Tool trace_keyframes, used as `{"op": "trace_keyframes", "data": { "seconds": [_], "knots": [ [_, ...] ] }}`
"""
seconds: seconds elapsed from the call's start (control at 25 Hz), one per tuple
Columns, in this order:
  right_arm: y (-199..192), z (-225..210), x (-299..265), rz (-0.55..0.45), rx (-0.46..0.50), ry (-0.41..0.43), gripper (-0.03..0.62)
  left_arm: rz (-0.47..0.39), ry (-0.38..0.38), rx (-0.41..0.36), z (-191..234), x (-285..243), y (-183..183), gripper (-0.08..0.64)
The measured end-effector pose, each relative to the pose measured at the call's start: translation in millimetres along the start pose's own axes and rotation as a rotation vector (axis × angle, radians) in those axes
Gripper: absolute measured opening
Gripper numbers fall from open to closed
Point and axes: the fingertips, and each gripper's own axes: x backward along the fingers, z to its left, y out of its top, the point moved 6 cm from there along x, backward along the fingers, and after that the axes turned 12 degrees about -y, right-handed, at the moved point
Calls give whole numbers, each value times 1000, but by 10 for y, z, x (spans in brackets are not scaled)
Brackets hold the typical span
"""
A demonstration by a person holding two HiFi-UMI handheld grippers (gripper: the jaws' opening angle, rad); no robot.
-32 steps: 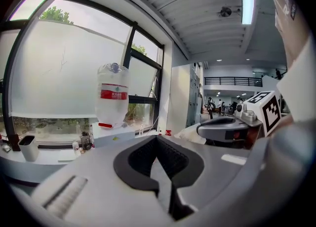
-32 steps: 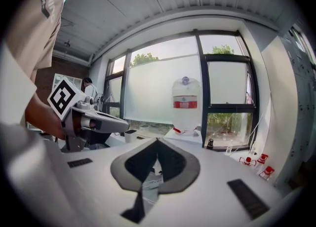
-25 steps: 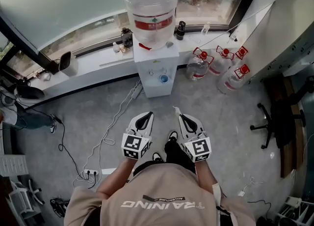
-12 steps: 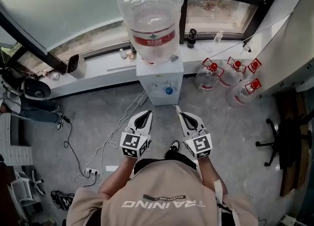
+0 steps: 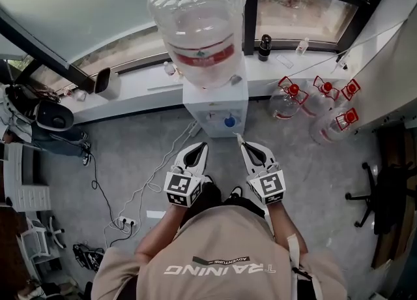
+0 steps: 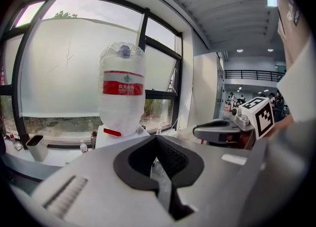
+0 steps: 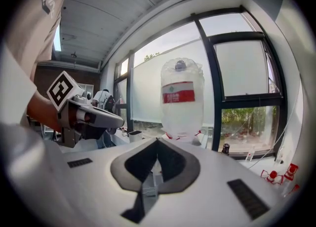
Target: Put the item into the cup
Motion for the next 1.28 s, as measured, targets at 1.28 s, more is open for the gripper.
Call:
{"op": "trace_keyframes", "data": {
  "seconds": [1.28],
  "knots": [
    [-129,-32,-1161,166,-80,-238,11,124,-382,-102,1161,-1104,153,8]
  ]
}}
